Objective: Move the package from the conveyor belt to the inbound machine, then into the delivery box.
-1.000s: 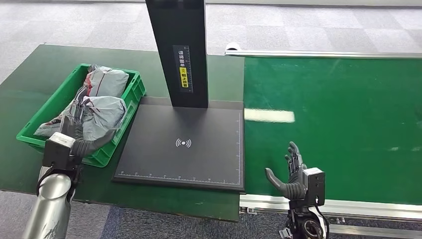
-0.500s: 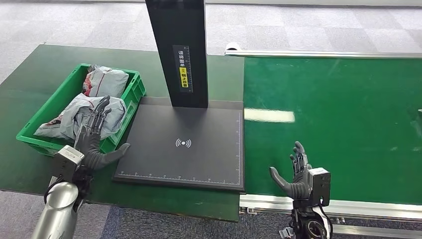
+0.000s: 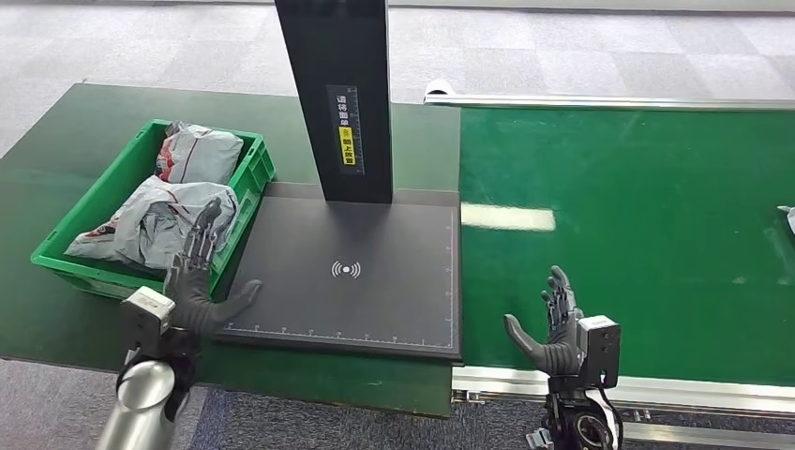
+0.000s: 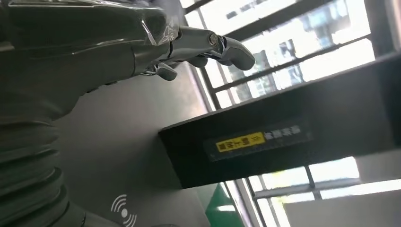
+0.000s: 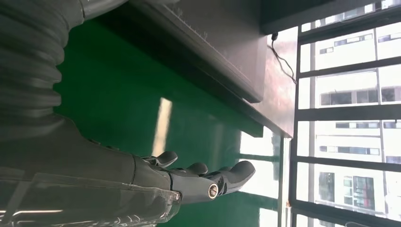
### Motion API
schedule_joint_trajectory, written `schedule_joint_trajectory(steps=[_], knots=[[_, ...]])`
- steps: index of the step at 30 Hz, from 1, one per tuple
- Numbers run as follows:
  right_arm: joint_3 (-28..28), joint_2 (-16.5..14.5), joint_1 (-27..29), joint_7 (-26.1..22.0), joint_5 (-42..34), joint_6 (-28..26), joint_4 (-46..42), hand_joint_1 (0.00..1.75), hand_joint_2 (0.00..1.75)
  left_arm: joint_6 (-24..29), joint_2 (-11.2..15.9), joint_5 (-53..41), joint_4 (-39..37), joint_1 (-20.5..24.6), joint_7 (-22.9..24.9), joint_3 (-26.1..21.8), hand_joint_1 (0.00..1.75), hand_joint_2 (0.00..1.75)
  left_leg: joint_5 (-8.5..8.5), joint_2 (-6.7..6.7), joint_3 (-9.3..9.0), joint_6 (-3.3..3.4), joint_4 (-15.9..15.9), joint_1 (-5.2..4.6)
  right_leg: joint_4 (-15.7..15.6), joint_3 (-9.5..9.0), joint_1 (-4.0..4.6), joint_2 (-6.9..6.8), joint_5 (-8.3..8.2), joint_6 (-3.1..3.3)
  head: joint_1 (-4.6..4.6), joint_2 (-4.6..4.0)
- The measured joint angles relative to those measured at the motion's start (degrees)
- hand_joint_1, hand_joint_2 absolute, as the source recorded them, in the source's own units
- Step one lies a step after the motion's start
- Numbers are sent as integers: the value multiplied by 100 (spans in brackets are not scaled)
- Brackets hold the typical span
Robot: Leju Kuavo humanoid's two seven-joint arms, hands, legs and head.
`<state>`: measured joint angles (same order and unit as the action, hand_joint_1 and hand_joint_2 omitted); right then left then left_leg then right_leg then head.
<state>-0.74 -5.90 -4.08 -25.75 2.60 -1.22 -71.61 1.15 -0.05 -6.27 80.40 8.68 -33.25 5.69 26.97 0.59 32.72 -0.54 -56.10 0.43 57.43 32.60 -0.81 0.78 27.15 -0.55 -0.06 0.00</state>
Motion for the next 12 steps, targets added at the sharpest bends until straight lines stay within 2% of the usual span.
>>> schedule_joint_trajectory(steps=[2, 6, 12], knots=[[-63, -76, -7, 0, 0, 30, 37, 0, 175, 204, -274, 270, -419, -98, -71, 121, 0, 175, 1, 0, 0, 0, 0, -1, 0, 0, -1, 0, 0, 0, -1, 0], [-177, -210, 4, 0, 21, 22, 168, 0, 175, 160, -731, 707, -1043, -343, -132, 283, 0, 175, 1, 0, 0, 0, 0, -1, -1, 1, 0, 0, 0, 0, -1, 0], [-184, -302, 53, -3, 74, 12, 292, 0, 175, 169, -993, 589, -1223, -506, 43, 364, 0, 175, 1, -1, 0, 0, 1, 1, 0, 2, 1, 0, 0, 0, -1, 0]])
